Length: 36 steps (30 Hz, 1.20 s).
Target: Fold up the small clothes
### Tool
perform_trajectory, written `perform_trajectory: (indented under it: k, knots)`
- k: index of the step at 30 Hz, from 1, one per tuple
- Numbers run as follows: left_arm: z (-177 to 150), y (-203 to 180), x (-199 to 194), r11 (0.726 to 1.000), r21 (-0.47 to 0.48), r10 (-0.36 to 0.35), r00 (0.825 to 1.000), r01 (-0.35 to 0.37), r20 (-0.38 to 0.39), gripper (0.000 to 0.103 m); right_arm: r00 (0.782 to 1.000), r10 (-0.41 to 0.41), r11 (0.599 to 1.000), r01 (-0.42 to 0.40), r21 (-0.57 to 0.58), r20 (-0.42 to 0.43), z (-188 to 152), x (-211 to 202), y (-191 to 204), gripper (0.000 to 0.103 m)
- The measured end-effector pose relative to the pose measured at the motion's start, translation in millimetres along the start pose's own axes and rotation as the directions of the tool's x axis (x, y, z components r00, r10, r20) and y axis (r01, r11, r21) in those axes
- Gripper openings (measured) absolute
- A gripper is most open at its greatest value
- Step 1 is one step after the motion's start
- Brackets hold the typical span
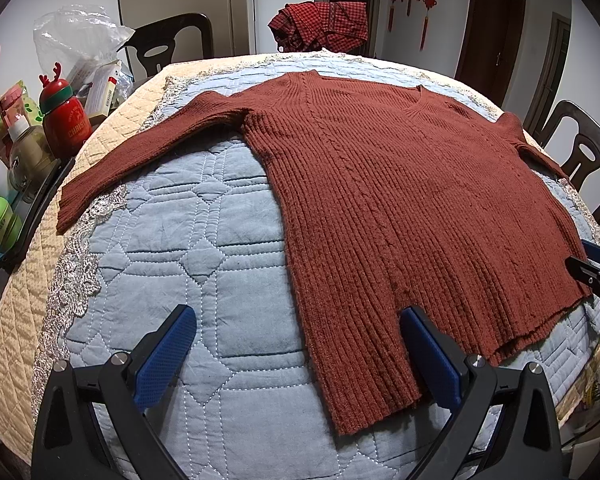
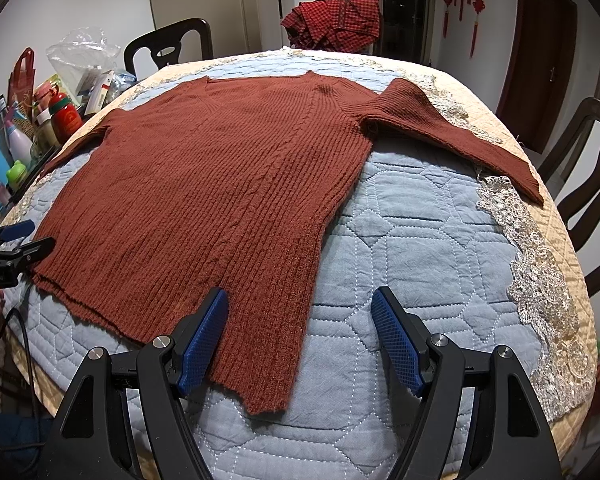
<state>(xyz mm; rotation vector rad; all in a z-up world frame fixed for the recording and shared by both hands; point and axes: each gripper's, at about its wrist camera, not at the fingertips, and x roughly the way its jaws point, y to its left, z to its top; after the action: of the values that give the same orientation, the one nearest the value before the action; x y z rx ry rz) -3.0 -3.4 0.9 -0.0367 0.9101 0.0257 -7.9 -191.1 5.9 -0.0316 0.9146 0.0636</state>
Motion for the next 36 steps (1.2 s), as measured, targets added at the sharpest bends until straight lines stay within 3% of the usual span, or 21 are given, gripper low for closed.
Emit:
perform_trajectory:
  k: [22,36]
  knots:
    - [4.3,0.2,-0.8,1.000,-0.018,0.000,1.000,0.000,-0.001,0.103,1.000,0.007,1.000,-0.007,0.011,-0.013,0.8,0.5,1.7,0.074]
    - [19.2,10.8,-5.7,0.999,-0.042,0.002,0.999,0.000,0.044,0.103,1.000,-0.002,1.000,0.002,-0.016,0.016,15.8,-10.6,7.9,0.074]
